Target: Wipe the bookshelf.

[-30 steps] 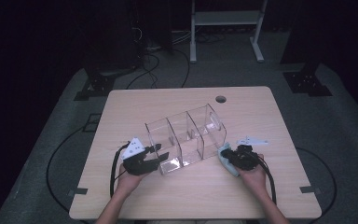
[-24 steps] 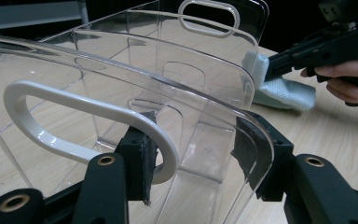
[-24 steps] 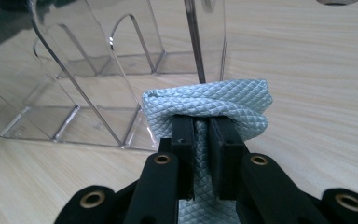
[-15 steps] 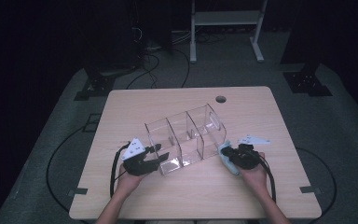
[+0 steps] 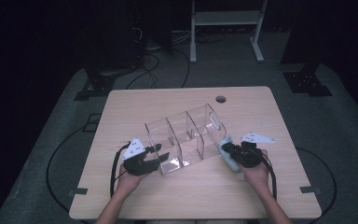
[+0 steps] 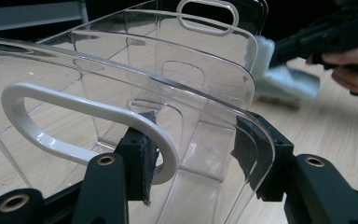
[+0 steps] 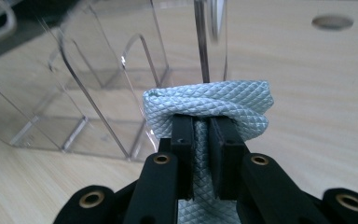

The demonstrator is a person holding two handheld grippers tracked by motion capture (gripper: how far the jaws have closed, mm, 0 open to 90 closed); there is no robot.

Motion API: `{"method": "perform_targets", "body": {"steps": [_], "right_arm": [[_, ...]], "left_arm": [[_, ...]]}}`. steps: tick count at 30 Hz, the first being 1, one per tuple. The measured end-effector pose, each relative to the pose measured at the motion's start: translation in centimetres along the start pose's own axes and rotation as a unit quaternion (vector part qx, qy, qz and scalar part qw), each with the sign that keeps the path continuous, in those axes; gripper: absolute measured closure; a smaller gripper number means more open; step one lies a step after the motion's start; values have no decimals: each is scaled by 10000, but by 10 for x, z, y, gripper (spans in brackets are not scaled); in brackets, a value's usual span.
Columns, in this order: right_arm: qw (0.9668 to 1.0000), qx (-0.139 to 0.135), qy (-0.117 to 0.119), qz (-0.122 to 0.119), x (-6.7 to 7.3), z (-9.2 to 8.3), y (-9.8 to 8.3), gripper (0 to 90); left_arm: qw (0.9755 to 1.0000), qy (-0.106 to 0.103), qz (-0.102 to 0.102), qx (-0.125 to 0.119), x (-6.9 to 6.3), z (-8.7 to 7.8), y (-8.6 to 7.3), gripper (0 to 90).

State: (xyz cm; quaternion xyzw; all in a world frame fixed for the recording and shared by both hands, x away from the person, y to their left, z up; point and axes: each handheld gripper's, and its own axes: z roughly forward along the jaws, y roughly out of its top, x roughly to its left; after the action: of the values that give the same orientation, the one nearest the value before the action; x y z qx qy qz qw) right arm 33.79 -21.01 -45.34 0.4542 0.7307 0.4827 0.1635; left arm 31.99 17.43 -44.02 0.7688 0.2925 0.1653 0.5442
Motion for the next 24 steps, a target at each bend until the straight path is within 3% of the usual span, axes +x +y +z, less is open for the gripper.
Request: {"method": "perform_targets", "body": {"steps": [3, 7, 9, 15, 20, 24], "right_arm": [[10000, 14, 12, 5, 0, 2, -2, 806], [9991, 419, 0, 63, -4, 17, -16, 806], [9990, 446, -8, 50, -4, 19, -16, 806], [10000, 51, 43, -63, 4, 1, 1, 806], [9989, -322, -22, -327, 14, -17, 26, 807], [9981, -368, -99, -481, 19, -22, 42, 807]], "left_arm": [[10000, 5, -3, -3, 0, 0, 0, 487], [10000, 10, -2, 3, -1, 0, 0, 487], [10000, 17, 16, 22, -1, -1, 0, 487], [10000, 23, 40, 25, -1, -1, 0, 487], [10000, 9, 17, 23, -2, -1, 0, 486], [10000, -17, -25, -4, -2, -1, 0, 486]]}}
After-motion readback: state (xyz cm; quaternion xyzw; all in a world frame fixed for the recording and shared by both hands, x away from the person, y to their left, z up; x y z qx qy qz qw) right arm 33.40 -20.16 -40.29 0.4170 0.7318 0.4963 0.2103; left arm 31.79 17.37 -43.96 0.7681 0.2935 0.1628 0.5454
